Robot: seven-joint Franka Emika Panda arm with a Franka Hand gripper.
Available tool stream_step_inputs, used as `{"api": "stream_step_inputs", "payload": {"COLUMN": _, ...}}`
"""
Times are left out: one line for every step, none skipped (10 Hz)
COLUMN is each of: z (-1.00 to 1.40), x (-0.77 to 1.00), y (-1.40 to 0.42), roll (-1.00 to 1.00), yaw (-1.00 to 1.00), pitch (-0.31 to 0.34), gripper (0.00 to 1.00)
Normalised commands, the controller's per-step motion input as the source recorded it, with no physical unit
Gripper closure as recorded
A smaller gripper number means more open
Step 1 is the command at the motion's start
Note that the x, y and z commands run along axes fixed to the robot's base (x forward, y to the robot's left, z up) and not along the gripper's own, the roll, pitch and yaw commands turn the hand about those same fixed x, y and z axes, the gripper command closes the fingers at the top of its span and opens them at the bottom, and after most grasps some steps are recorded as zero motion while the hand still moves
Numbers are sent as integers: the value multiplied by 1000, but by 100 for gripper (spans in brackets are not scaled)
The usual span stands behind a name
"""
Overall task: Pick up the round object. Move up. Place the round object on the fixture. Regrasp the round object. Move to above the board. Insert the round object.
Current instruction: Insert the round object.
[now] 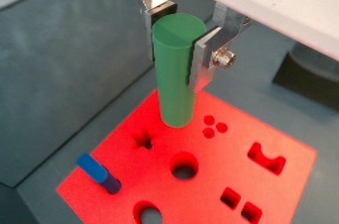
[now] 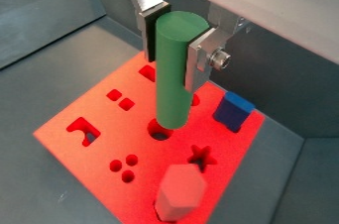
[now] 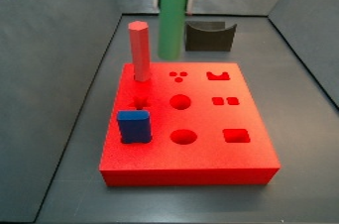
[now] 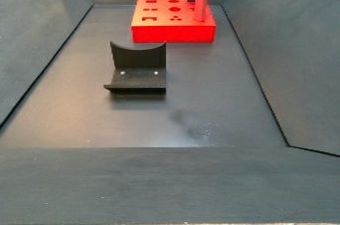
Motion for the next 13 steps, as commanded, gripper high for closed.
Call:
{"api": "stream_step_inputs", "payload": {"z": -840, "x": 851, "y": -6, "roll": -21, "yaw": -280, "pitch": 0, "gripper": 100}}
{"api": "stream_step_inputs", "payload": {"z": -974, "x": 643, "y": -191, "roll": 57, "yaw": -343, "pitch": -94, "gripper": 100}}
{"api": "stream_step_inputs", "payload": {"z": -797, "x": 0, "y": -394, "roll": 257, "yaw": -231, "pitch": -111, "gripper": 100}}
{"api": "stream_step_inputs", "payload": {"z": -769, "x": 0, "y": -309, "roll": 127, "yaw": -254, "pitch": -186, "gripper": 100}}
{"api": "stream_step_inputs", "payload": {"z": -294, "x": 74, "y": -100, "roll": 0, "yaw": -226, "pitch": -19, "gripper": 100}}
{"api": "stream_step_inputs", "payload": {"z": -131, "x": 51, "y": -40, "roll": 4, "yaw": -200, "pitch": 0, "gripper": 100}}
{"api": "stream_step_inputs", "payload": {"z": -143, "x": 0, "y": 0, "roll": 0, "yaw": -169, "pitch": 0, "gripper": 100}}
{"api": "stream_step_inputs", "payload": {"z": -40, "x": -29, "y": 0, "roll": 0, "yaw": -86, "pitch": 0, "gripper": 100}}
{"api": "stream_step_inputs", "payload": {"z": -249, "x": 0, "y": 0, "roll": -21, "yaw": -120, "pitch": -6, "gripper": 100}}
{"api": "stream_step_inputs", "payload": {"z": -131, "x": 0, "y": 0, "roll": 0, "yaw": -106, "pitch": 0, "gripper": 100}}
{"api": "stream_step_inputs", "payload": {"z": -31, "x": 0, "y": 0, "roll": 0, "yaw": -66, "pitch": 0, "gripper": 100}}
{"api": "stream_step_inputs", "payload": {"z": -94, "x": 0, "y": 0, "roll": 0, "yaw": -60, "pitch": 0, "gripper": 100}}
{"api": "stream_step_inputs", "payload": {"z": -211, "x": 0, "y": 0, "roll": -44, "yaw": -77, "pitch": 0, "gripper": 100}}
